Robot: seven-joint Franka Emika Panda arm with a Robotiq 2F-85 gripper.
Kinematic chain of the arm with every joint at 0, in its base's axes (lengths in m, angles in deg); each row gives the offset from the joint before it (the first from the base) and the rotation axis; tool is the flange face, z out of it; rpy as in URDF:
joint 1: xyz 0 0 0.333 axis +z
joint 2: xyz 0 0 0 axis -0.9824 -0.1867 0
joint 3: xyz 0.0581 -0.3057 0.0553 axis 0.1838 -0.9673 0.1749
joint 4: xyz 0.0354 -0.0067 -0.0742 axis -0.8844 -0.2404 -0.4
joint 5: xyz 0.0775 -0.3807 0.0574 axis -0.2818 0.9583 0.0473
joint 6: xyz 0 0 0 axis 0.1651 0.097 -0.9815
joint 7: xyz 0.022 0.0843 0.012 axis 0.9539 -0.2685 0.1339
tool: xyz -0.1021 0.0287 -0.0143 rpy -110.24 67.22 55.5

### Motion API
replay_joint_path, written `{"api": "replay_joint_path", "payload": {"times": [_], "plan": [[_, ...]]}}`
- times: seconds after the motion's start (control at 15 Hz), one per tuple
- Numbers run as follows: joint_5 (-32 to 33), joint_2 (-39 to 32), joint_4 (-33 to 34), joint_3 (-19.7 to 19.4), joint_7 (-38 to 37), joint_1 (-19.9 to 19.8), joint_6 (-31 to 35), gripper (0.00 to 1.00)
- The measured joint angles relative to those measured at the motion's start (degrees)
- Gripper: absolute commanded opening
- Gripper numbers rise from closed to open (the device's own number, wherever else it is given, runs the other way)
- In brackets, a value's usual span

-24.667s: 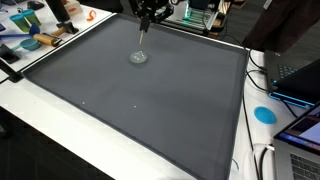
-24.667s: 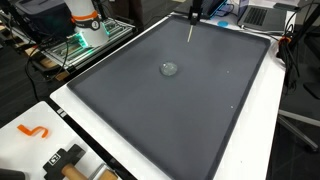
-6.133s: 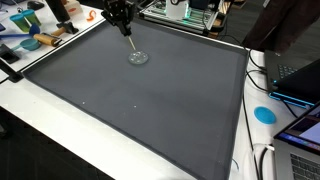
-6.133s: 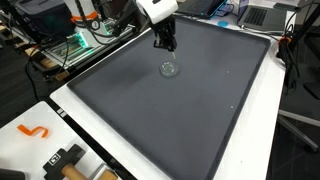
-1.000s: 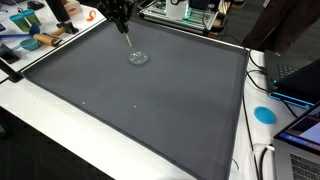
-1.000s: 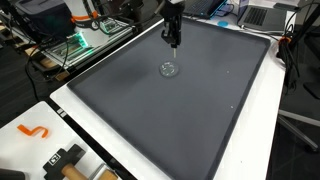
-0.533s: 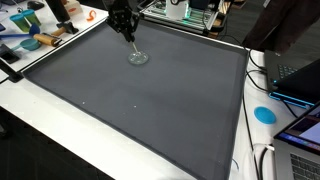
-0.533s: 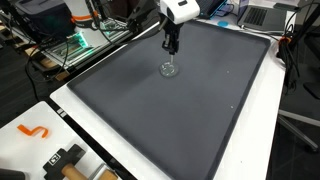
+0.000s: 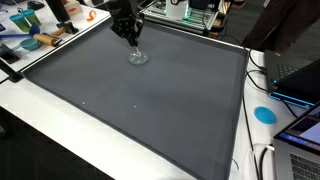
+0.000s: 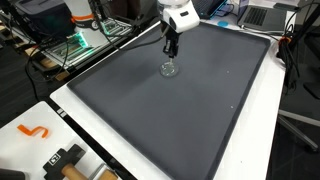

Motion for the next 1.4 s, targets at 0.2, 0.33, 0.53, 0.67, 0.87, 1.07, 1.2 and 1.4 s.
{"api": "replay_joint_path", "payload": {"times": [0.2, 0.33, 0.53, 0.67, 0.87, 1.07, 1.2, 1.4], "plan": [[0.01, -0.85, 0.01, 0.29, -0.65, 0.00, 0.14, 0.03], [0.21, -1.49, 0.02, 0.34, -0.89, 0.00, 0.38, 0.03], [0.62, -2.21, 0.23, 0.42, -1.54, 0.00, 0.64, 0.03], [0.81, -2.35, 0.40, 0.49, -1.87, 0.01, 0.64, 0.03], [1.13, -2.41, 0.46, 0.54, -2.64, 0.01, 0.64, 0.03], [1.45, -2.42, 0.48, 0.57, -3.21, 0.04, 0.64, 0.03], [1.49, -2.43, 0.49, 0.57, -3.41, 0.04, 0.63, 0.03], [1.50, -2.42, 0.52, 0.56, -3.76, 0.02, 0.63, 0.03]]}}
